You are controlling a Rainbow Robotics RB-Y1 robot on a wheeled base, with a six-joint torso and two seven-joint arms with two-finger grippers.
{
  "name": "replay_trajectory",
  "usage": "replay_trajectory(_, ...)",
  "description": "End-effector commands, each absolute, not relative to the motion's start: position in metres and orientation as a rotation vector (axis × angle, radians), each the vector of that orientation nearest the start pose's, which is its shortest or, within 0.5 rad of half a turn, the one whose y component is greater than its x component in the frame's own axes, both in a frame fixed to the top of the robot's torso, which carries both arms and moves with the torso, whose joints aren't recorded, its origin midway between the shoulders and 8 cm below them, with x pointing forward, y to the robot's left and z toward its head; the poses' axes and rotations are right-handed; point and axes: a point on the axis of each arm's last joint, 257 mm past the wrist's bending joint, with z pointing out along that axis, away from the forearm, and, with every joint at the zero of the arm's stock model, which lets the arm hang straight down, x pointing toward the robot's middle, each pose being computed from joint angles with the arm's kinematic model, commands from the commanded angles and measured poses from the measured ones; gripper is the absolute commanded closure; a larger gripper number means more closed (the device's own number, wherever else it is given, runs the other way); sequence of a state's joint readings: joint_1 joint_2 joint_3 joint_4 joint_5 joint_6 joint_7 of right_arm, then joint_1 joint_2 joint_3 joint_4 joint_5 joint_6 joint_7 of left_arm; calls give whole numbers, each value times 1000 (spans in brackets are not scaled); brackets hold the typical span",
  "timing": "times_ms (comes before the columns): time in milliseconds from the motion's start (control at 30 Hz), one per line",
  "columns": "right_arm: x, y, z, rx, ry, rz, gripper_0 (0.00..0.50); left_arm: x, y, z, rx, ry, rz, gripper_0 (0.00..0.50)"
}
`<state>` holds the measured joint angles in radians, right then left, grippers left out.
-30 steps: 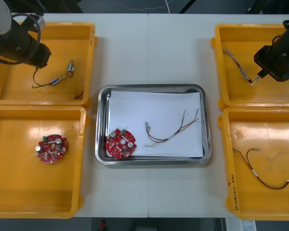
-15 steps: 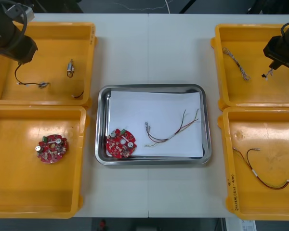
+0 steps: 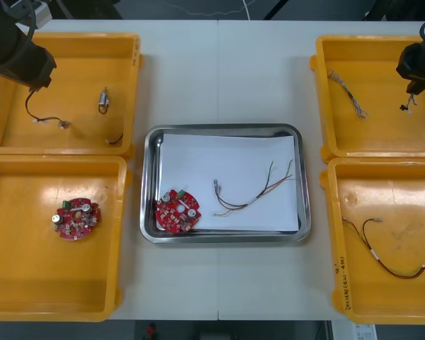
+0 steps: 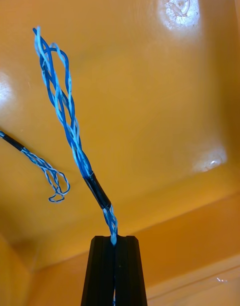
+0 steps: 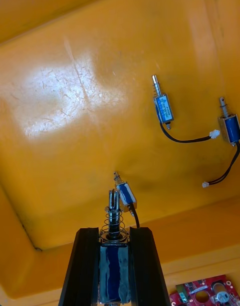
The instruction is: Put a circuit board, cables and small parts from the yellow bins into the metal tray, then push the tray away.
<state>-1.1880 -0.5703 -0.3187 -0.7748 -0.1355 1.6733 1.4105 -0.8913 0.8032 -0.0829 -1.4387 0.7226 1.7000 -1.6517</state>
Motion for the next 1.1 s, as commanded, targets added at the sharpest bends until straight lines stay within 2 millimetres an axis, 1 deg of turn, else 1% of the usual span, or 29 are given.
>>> replay_trajectory(33,579,-424,-71,554,2641,-76,500,563,352,-23,292,2484,167,500)
replay_trajectory(367,577,-408,-56,483,2645,-63,500,562,350,-8,281,2467,142,500)
replay_trajectory(500,571,-402,-53,468,2663,-49,500,561,347,0,288,2465,140,500)
replay_trajectory(667,560,-393,-45,449,2690,-35,500,569,329,2,296,2436,94,500)
replay_trajectory(700,560,-393,-44,447,2690,-34,500,569,328,3,294,2434,91,500)
replay_trajectory(733,557,-392,-44,446,2699,-33,500,571,321,5,295,2426,73,500)
replay_trajectory(833,560,-388,-36,427,2676,-26,500,573,310,14,279,2414,38,500)
replay_trajectory(1000,563,-382,-30,404,2657,-15,500,573,309,15,284,2414,36,500)
replay_trajectory(1100,564,-379,-31,396,2659,-10,500,574,311,10,283,2422,57,500)
